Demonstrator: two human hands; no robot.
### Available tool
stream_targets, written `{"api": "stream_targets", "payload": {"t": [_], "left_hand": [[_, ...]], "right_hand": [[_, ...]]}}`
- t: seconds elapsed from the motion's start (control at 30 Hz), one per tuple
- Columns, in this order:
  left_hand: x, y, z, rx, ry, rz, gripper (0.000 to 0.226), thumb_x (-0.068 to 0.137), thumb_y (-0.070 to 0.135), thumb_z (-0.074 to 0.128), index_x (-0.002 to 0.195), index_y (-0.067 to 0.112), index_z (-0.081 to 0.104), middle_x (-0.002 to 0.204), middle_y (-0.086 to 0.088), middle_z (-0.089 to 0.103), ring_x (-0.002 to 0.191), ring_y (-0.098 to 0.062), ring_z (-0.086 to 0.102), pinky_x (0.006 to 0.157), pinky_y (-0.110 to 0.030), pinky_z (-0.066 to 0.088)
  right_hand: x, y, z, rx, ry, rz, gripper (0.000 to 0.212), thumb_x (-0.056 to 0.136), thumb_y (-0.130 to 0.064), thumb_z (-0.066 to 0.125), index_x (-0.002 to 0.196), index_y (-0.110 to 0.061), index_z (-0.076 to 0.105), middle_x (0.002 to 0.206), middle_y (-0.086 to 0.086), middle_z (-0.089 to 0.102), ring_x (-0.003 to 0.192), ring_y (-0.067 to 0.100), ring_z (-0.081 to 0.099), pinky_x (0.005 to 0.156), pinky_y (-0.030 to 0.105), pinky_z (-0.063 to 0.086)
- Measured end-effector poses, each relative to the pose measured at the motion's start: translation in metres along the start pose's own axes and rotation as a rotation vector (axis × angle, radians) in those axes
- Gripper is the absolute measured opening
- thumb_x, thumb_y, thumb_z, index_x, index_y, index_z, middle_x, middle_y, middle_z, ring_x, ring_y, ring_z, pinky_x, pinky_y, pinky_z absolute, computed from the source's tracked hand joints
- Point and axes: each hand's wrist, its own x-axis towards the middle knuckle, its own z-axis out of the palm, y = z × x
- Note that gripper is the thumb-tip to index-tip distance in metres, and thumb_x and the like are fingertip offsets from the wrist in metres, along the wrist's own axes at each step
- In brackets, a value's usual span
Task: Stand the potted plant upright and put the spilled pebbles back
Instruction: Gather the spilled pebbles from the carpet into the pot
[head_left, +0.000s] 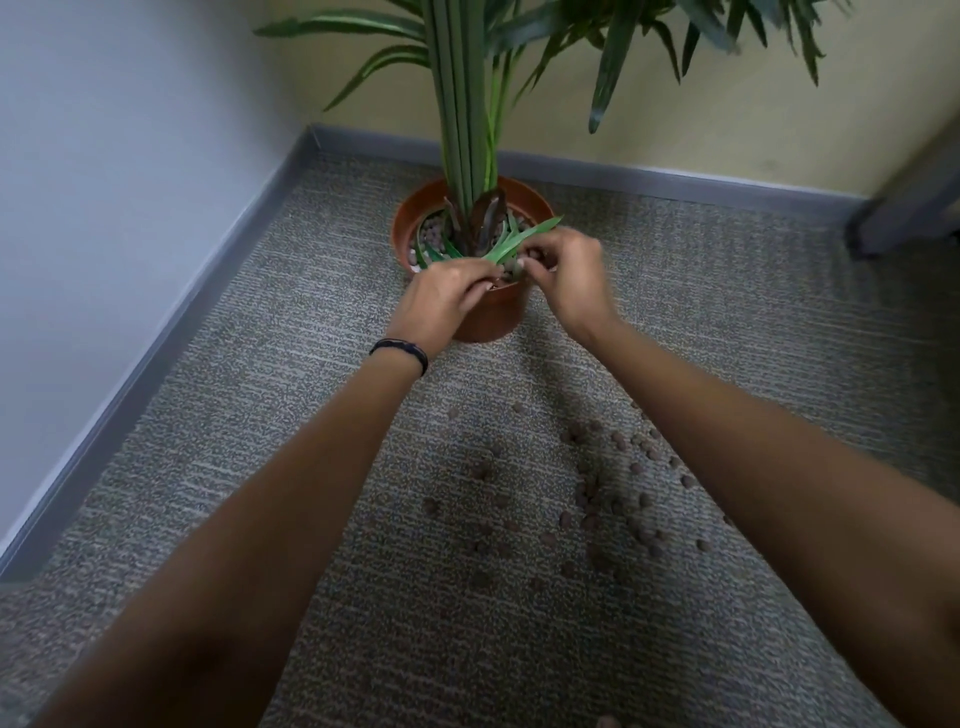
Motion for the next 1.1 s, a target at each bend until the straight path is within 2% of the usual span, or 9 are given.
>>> {"api": "stream_targets", "payload": {"t": [0.1, 0.27, 0.4, 0.53, 0.7, 0.8, 0.93, 1.0, 1.1], "left_hand": [[0.004, 0.004, 0.005, 0.010, 0.047, -0.033, 0.022, 0.089, 0.007, 0.057, 0.108, 0.008, 0.067, 0.112, -0.008, 0.069, 0.105, -0.020, 0.063, 0.091, -0.028, 0.046], [0.007, 0.010, 0.006, 0.018, 0.078, -0.071, 0.024, 0.088, 0.004, 0.056, 0.109, 0.007, 0.066, 0.114, -0.010, 0.068, 0.108, -0.022, 0.061, 0.093, -0.024, 0.042], [0.007, 0.013, 0.006, -0.012, 0.067, -0.123, 0.025, 0.090, 0.003, 0.053, 0.111, 0.003, 0.066, 0.121, -0.013, 0.065, 0.114, -0.023, 0.058, 0.096, -0.020, 0.037], [0.007, 0.013, 0.007, -0.014, 0.069, -0.168, 0.027, 0.090, -0.002, 0.051, 0.112, 0.003, 0.065, 0.125, -0.013, 0.062, 0.118, -0.023, 0.056, 0.103, -0.026, 0.038], [0.007, 0.016, 0.006, -0.069, 0.150, -0.203, 0.026, 0.089, -0.004, 0.050, 0.109, 0.002, 0.067, 0.122, -0.013, 0.063, 0.115, -0.021, 0.057, 0.100, -0.019, 0.037], [0.010, 0.020, 0.005, -0.107, 0.197, -0.188, 0.023, 0.087, -0.004, 0.053, 0.103, 0.002, 0.069, 0.118, -0.011, 0.065, 0.111, -0.019, 0.059, 0.098, -0.021, 0.042], [0.009, 0.021, 0.009, -0.076, 0.168, -0.162, 0.024, 0.086, -0.006, 0.053, 0.103, 0.003, 0.068, 0.119, -0.011, 0.064, 0.112, -0.021, 0.059, 0.098, -0.016, 0.037], [0.004, 0.022, 0.013, -0.061, 0.141, -0.125, 0.027, 0.089, -0.002, 0.051, 0.112, 0.005, 0.064, 0.123, -0.011, 0.062, 0.115, -0.022, 0.057, 0.100, -0.022, 0.039], [-0.006, 0.028, 0.023, 0.028, 0.079, 0.029, 0.033, 0.094, 0.004, 0.048, 0.126, 0.009, 0.056, 0.133, -0.008, 0.055, 0.127, -0.022, 0.048, 0.105, -0.031, 0.038]], "right_hand": [[0.009, -0.003, 0.004, 0.006, -0.013, 0.034, 0.016, 0.083, -0.002, 0.064, 0.096, -0.005, 0.072, 0.097, 0.012, 0.072, 0.091, 0.021, 0.065, 0.086, 0.035, 0.052], [0.014, -0.004, 0.008, 0.023, -0.127, 0.073, 0.034, 0.084, 0.000, 0.061, 0.117, -0.006, 0.065, 0.121, 0.014, 0.066, 0.115, 0.023, 0.060, 0.105, 0.033, 0.044], [0.011, 0.000, 0.000, 0.034, -0.182, 0.056, 0.040, 0.084, 0.000, 0.063, 0.124, -0.005, 0.060, 0.125, 0.014, 0.064, 0.114, 0.023, 0.061, 0.104, 0.033, 0.045], [-0.001, 0.010, -0.010, 0.033, -0.111, 0.046, 0.035, 0.086, 0.000, 0.061, 0.121, -0.005, 0.063, 0.122, 0.011, 0.066, 0.109, 0.021, 0.063, 0.100, 0.027, 0.047], [-0.036, 0.040, -0.016, -0.058, -0.066, -0.002, 0.030, 0.090, 0.002, 0.051, 0.116, -0.006, 0.064, 0.120, 0.014, 0.065, 0.107, 0.023, 0.061, 0.097, 0.038, 0.051], [-0.070, 0.069, -0.012, -0.197, -0.294, 0.066, 0.036, 0.094, -0.013, 0.052, 0.130, -0.011, 0.053, 0.134, 0.016, 0.054, 0.119, 0.027, 0.054, 0.104, 0.037, 0.043], [-0.117, 0.100, -0.003, -0.393, -0.808, 0.141, 0.069, 0.091, -0.047, 0.051, 0.148, -0.027, 0.019, 0.156, 0.021, 0.008, 0.143, 0.038, 0.017, 0.116, 0.052, 0.024], [-0.138, 0.110, 0.002, -0.479, -0.909, 0.111, 0.075, 0.089, -0.054, 0.049, 0.149, -0.029, 0.011, 0.158, 0.019, -0.005, 0.146, 0.038, 0.003, 0.117, 0.057, 0.017], [-0.162, 0.118, 0.003, -0.521, -0.932, 0.013, 0.082, 0.088, -0.054, 0.051, 0.149, -0.027, 0.006, 0.158, 0.016, -0.008, 0.146, 0.037, -0.002, 0.117, 0.054, 0.012]]}}
